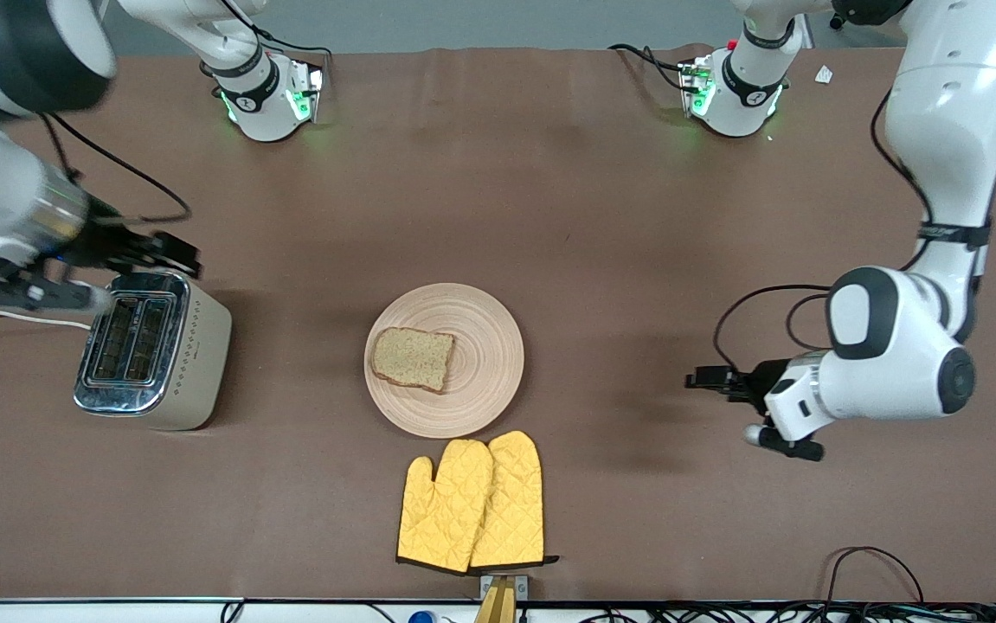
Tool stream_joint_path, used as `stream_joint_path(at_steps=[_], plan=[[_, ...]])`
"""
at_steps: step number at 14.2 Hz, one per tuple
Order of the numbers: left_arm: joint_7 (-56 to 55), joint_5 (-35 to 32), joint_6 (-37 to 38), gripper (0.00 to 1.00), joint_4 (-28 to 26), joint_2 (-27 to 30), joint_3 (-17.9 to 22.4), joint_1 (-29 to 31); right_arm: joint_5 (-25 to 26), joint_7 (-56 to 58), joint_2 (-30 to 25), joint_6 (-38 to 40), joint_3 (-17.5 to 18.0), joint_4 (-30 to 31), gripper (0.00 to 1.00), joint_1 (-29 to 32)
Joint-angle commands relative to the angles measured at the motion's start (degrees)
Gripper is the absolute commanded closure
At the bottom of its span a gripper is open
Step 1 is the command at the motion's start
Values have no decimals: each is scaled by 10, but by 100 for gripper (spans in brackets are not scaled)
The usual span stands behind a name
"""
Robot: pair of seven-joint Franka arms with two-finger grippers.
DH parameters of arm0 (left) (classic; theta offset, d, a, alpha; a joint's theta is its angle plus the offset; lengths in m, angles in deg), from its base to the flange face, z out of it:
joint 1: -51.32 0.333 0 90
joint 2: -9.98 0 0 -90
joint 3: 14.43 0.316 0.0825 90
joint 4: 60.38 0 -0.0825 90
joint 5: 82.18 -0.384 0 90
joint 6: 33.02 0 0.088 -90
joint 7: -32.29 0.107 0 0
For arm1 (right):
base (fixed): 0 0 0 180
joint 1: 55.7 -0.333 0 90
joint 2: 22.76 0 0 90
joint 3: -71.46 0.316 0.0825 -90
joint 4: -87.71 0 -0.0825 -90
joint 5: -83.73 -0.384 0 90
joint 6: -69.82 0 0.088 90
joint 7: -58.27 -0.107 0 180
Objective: Move plate and put bread in toaster
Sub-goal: 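Release the plate with the left gripper while the right gripper reaches over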
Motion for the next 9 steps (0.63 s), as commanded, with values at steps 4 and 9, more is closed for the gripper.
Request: stream_joint_path(at_steps=[4, 9], plan=[[-7, -151, 64, 0, -21, 113, 3, 28, 0, -103, 75, -127, -4, 60, 0, -59], [-118, -156, 142, 0, -21, 211, 2, 39, 6, -226, 157, -227, -7, 61, 0, -127]])
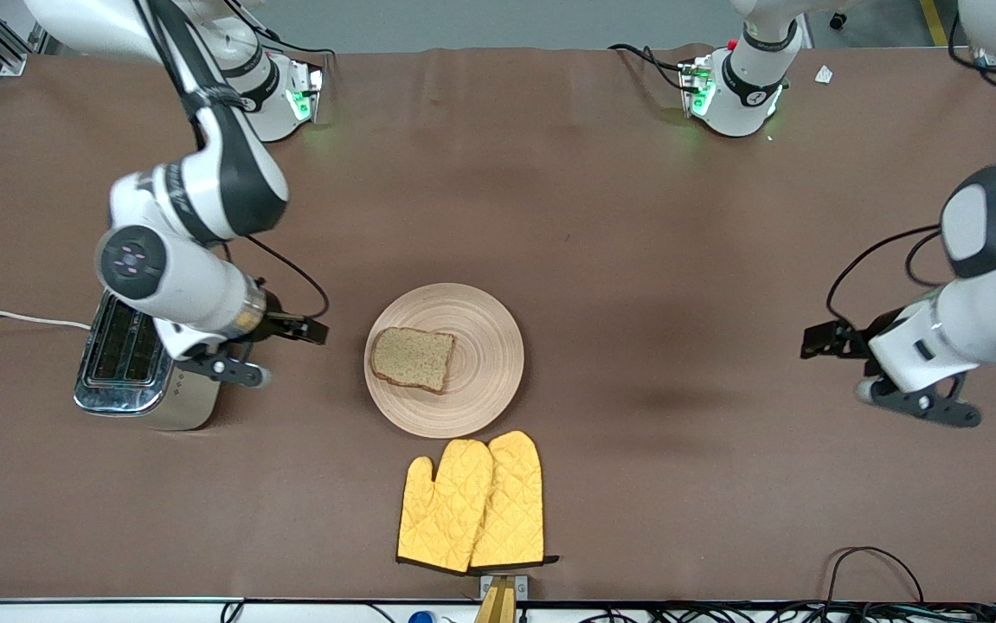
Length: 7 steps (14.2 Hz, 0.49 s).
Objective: Move plate and put bread in toaster
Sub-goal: 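Lower the right gripper onto the bread slice on the plate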
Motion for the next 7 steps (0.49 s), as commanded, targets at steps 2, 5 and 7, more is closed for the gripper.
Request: stream_joint_path(at_steps=[2, 5, 7], plan=[[-88, -11, 58, 0, -21, 85, -2, 4, 73, -106, 53, -51, -7, 2, 0, -65], [-39, -11, 119, 0, -22, 134, -6, 5, 122, -158, 86, -85, -7, 2, 0, -89], [-4, -3, 122, 0, -27, 156, -6, 5, 122, -167, 106, -106, -7, 2, 0, -95]])
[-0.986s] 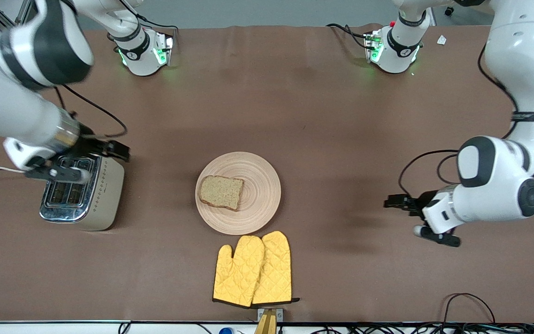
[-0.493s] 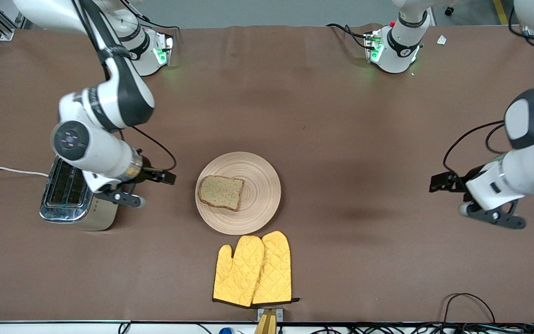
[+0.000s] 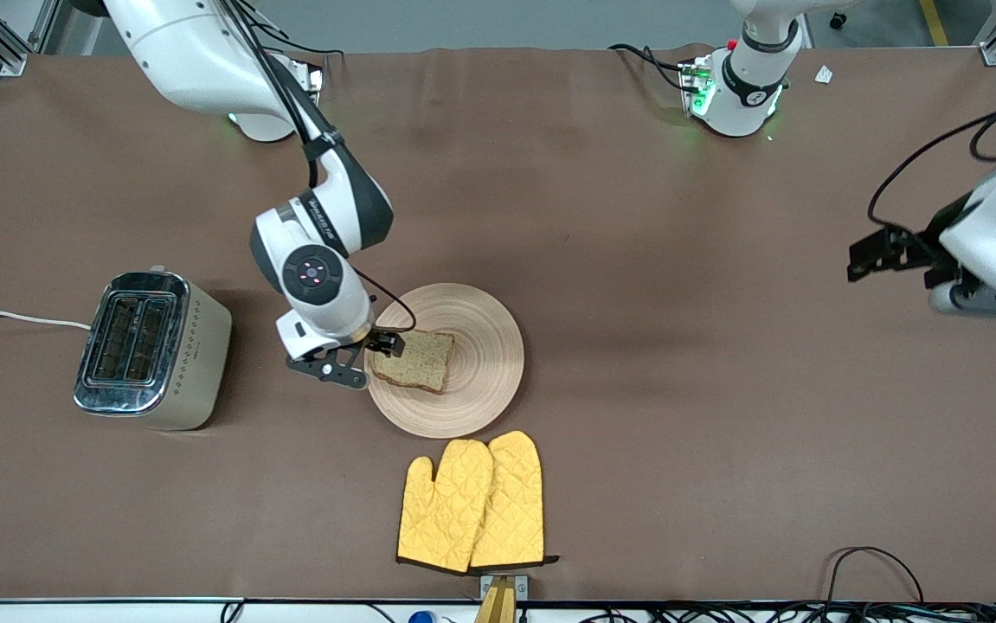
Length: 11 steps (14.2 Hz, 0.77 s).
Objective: Move plate and put bread in toaster
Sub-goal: 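Lower the right gripper onto the bread slice on the plate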
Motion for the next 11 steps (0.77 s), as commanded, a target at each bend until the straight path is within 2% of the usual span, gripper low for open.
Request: stream_joint_path(at_steps=[1, 4, 6, 11], plan=[[29, -2, 8, 0, -23, 34, -3, 4, 18, -21, 22, -22, -7, -1, 0, -10], [41, -3, 12, 0, -16, 40, 3, 8, 34, -22, 41, -39, -7, -5, 3, -7], [43, -4, 12, 0, -9, 37, 2, 15, 34, -22, 46, -44, -6, -5, 11, -3], [50, -2, -7, 0, -14, 42, 2, 6, 34, -46, 48, -40, -6, -12, 20, -10]])
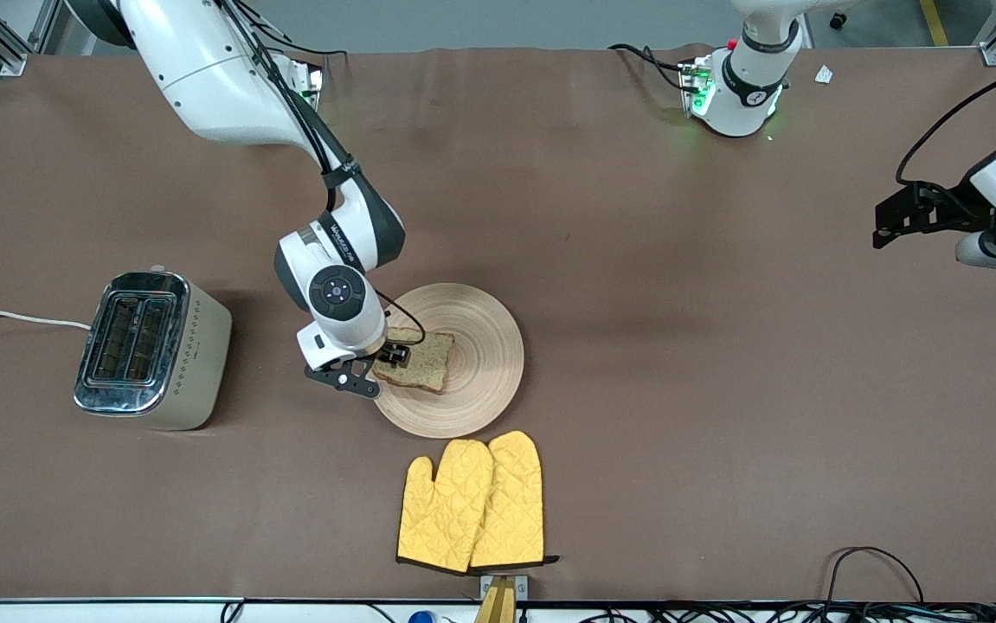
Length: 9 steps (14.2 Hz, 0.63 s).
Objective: Move plate and put bread in toaster
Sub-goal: 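Lower the right gripper onto the bread slice on the plate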
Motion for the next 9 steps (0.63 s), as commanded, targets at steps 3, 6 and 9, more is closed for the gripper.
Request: stream_joint_path(at_steps=[3, 6, 9], plan=[[7, -9, -12, 0, -2, 15, 49, -78, 14, -21, 3, 2, 0, -5, 27, -5], [14, -4, -11, 0, -2, 16, 126, -124, 15, -37, 8, 0, 0, -5, 38, -9], [12, -8, -12, 0, -3, 16, 163, -163, 14, -39, 8, 5, 0, -11, 44, -9]])
